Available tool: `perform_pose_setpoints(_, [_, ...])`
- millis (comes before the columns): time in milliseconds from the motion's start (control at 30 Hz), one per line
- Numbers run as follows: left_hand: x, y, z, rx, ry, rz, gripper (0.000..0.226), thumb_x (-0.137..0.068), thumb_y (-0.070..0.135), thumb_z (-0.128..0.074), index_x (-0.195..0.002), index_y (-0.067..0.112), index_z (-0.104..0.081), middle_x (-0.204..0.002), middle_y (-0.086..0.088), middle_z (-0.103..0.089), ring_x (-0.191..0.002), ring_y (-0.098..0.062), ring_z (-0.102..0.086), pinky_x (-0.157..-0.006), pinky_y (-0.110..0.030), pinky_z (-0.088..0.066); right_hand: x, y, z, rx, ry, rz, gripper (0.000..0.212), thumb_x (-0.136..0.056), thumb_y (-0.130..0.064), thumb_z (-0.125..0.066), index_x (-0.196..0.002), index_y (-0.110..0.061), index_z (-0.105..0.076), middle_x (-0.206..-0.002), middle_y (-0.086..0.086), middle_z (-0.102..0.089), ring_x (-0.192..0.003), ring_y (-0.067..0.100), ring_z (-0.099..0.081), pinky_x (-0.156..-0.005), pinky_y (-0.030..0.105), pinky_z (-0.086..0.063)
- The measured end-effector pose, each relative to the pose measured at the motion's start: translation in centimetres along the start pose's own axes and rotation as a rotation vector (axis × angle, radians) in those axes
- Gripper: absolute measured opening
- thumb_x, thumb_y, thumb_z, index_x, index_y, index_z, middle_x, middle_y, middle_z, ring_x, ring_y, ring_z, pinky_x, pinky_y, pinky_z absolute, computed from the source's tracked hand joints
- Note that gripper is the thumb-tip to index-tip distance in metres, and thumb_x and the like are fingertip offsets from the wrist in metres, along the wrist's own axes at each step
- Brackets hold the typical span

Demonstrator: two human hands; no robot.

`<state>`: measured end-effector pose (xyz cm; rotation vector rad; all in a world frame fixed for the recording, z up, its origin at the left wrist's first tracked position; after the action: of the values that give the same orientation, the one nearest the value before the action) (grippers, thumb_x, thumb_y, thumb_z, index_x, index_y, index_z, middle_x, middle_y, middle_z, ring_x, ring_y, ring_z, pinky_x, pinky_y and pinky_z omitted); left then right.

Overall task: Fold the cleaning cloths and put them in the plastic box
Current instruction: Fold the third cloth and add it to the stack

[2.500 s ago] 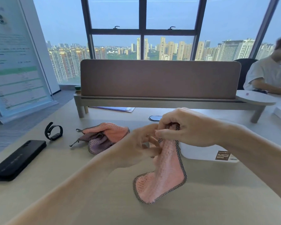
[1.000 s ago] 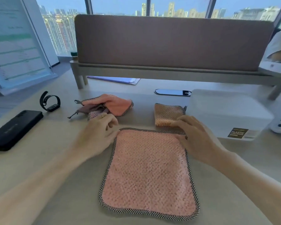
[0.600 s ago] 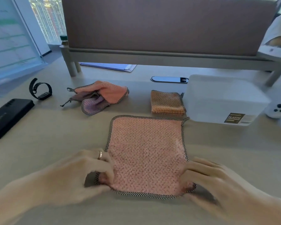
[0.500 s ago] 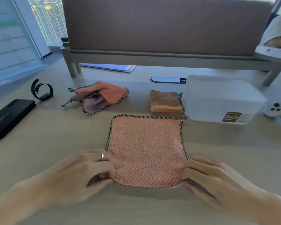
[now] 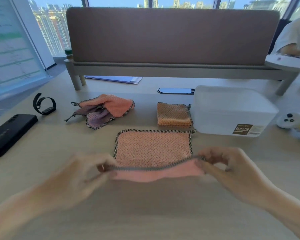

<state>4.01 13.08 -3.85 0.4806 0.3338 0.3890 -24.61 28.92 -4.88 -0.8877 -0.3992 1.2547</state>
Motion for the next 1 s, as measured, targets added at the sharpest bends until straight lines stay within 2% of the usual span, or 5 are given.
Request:
perform_pose_setpoints(133, [-6.6,-2.3,2.7,0.337,0.086,0.207,0.007,-0.086,0.03,-0.075,-0.086,0.023,-0.076,-0.08,-0.002,-0.077,-0.071,-0.008,-0.068,-0.071,-0.021,-0.053,-5.8,1.1,1.2,-0.04,0.067,-0.09,0.008,-0.09,-0.025,-0.075,-0.082,-0.025,-0.076,-0.076,-0.002,-0.077,-0.068,0.011,-0.069,-0.07,0.029,-0.051])
perform_pose_setpoints(267, [-10.5,-7.2,1.4,0.114,0.103,0.39,0.01,-0.089,0.032,-0.077,-0.086,0.023,-0.076,-0.077,0.006,-0.078,-0.068,-0.007,-0.071,-0.072,-0.025,-0.053,-10.0,3.8,0.6,0.109,0.089,-0.167,0.006,-0.087,-0.029,-0.078,-0.081,-0.028,-0.074,-0.071,-0.006,-0.075,-0.07,0.012,-0.07,-0.071,0.028,-0.056])
perform_pose_setpoints(400, [-11.3,-9.7,-0.9,-0.061,0.063,0.452,0.014,-0.084,0.039,-0.08,-0.08,0.028,-0.073,-0.071,0.011,-0.076,-0.068,-0.001,-0.07,-0.068,-0.025,-0.049,-10.8,5.2,-1.0,0.313,0.037,-0.182,0.003,-0.087,-0.028,-0.078,-0.087,-0.027,-0.075,-0.075,-0.016,-0.07,-0.07,-0.005,-0.062,-0.063,0.009,-0.043])
perform_pose_setpoints(767, [-10.9,-9.8,-1.5,-0.129,0.185,0.422,0.018,-0.085,0.023,-0.077,-0.072,0.027,-0.065,-0.067,0.01,-0.068,-0.067,-0.005,-0.064,-0.066,-0.028,-0.049,-11.4,5.2,-1.3,0.395,0.064,-0.177,0.006,-0.09,-0.032,-0.074,-0.085,-0.028,-0.074,-0.072,-0.018,-0.069,-0.07,0.0,-0.064,-0.074,0.032,-0.059])
perform_pose_setpoints(1000, [-11.1,-9.6,-1.9,-0.147,0.187,0.434,0.017,-0.084,0.021,-0.075,-0.076,0.028,-0.063,-0.069,0.009,-0.067,-0.066,-0.001,-0.061,-0.061,-0.019,-0.043,-11.7,5.1,-1.7,0.421,0.051,-0.156,0.008,-0.092,-0.031,-0.071,-0.084,-0.029,-0.072,-0.072,-0.018,-0.068,-0.069,-0.002,-0.064,-0.072,0.026,-0.058])
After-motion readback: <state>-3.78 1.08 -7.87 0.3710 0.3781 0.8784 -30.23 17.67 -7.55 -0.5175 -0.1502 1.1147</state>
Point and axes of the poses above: each hand's wrist, its own x-axis away from the middle knuckle, its own z-axis out of the back of the hand, y = z × x, the point moved 5 cm from there along -x, towards the middle knuckle
